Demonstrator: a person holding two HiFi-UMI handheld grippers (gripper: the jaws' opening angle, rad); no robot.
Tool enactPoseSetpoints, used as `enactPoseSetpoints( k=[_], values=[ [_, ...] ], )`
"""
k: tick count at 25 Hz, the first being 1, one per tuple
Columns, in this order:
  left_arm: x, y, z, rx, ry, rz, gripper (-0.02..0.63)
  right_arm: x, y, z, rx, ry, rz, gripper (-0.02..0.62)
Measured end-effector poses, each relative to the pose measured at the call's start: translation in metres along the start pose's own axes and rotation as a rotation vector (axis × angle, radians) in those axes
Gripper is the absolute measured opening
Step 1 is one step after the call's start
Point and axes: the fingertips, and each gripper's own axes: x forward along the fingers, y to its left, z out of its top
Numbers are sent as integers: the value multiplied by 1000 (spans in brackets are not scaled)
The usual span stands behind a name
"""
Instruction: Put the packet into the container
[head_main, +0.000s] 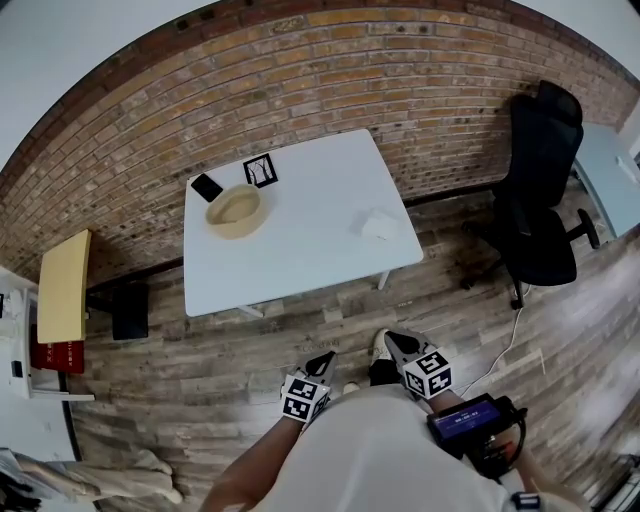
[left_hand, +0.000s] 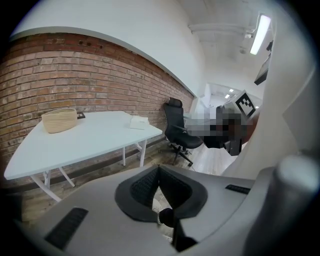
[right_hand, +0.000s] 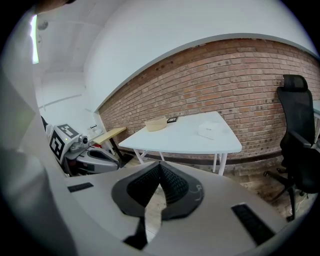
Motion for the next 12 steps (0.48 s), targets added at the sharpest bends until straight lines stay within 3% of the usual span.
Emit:
enactPoseSetpoints(
  k=[7, 12],
  values=[
    [19, 8, 17, 78, 36, -11, 9, 18, -22, 15, 3, 17, 2, 6],
    [39, 15, 35, 69, 38, -13, 9, 29, -44, 28, 1, 22, 5, 6]
  ],
)
